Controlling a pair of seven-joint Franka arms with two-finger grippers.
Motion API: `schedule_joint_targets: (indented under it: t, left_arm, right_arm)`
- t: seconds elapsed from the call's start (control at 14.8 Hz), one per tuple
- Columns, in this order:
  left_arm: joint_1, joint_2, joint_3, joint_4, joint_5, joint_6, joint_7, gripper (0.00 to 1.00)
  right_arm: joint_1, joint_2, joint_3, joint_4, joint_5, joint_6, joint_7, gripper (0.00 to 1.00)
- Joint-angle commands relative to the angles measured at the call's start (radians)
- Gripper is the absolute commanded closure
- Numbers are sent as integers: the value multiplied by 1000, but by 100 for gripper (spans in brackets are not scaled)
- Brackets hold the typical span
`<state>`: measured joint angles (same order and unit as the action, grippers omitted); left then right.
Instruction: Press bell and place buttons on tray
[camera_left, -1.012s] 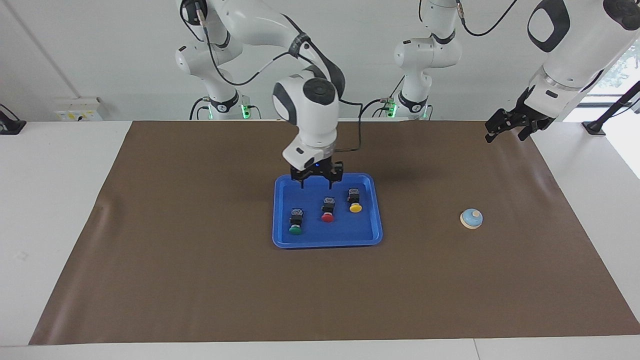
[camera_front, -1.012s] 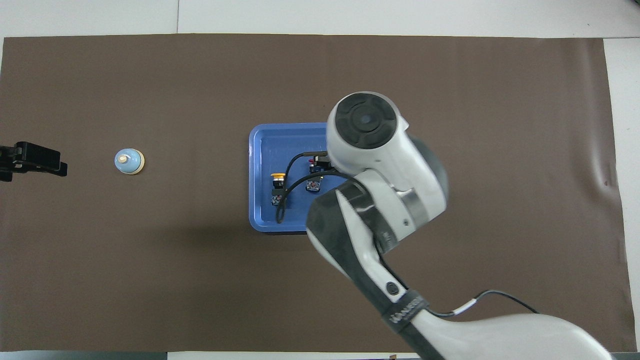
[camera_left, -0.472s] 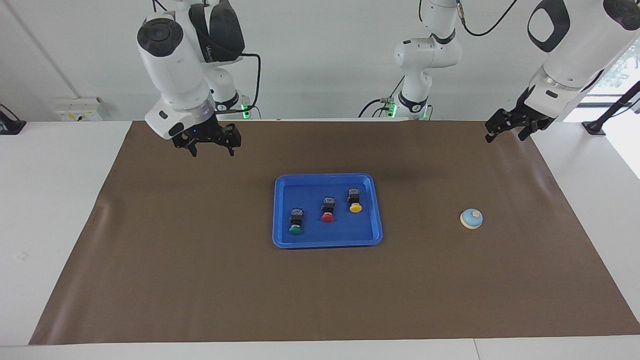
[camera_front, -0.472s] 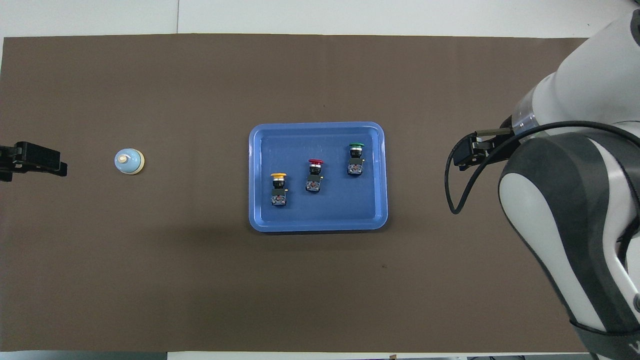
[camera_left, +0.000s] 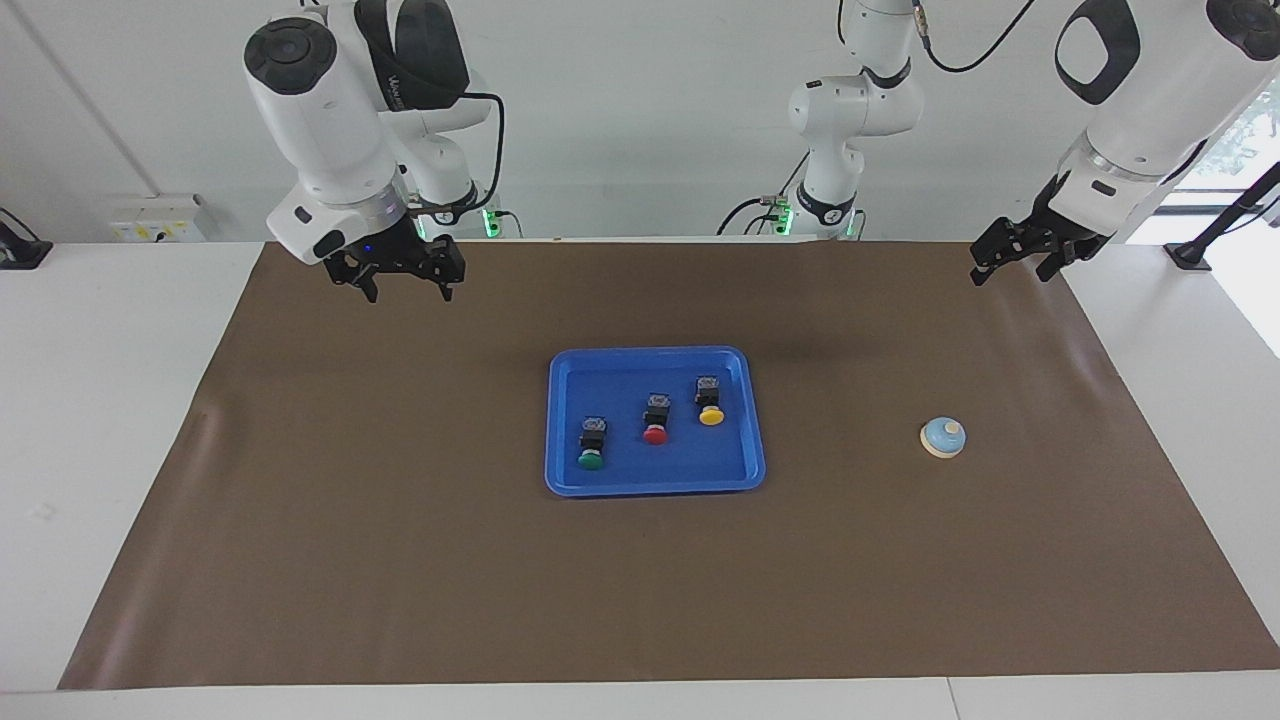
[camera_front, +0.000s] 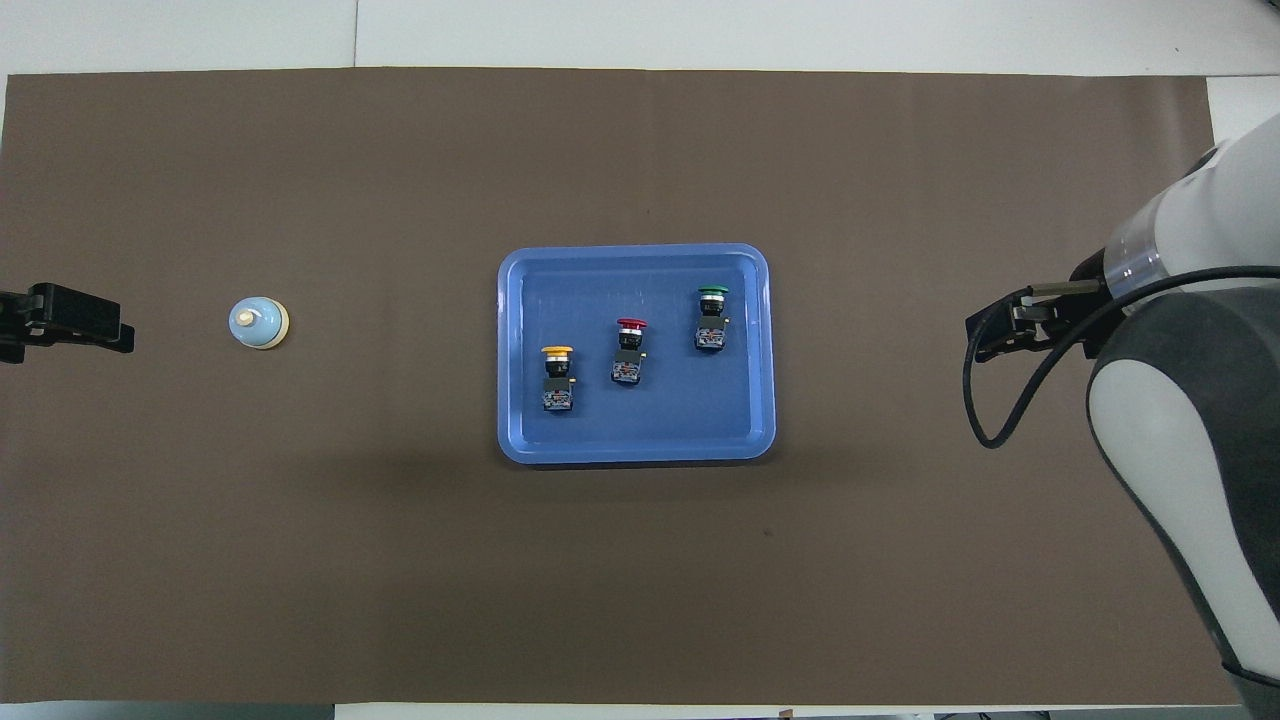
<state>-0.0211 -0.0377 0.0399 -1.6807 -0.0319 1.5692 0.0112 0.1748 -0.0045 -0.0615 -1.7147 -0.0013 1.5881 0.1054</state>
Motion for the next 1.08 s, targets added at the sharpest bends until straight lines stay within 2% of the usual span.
schedule_joint_targets:
  t: [0.0,0.54,0.74,1.01]
  left_arm:
    - [-3,-27,3,-27,-6,0,-8,0]
    - [-3,-27,3,-27,-6,0,-8,0]
    - [-3,-27,3,-27,-6,0,-8,0]
    - [-3,-27,3,-27,-6,0,-8,0]
  right_arm:
    - [-34,-19,14,-33,-12,26,-36,0]
    - [-70,-14,3,-2,-6,20,-32,0]
    - [-97,-12,2,85,4,-55,-30,0]
    - [-175,-17,2,125,9,-97,-82,0]
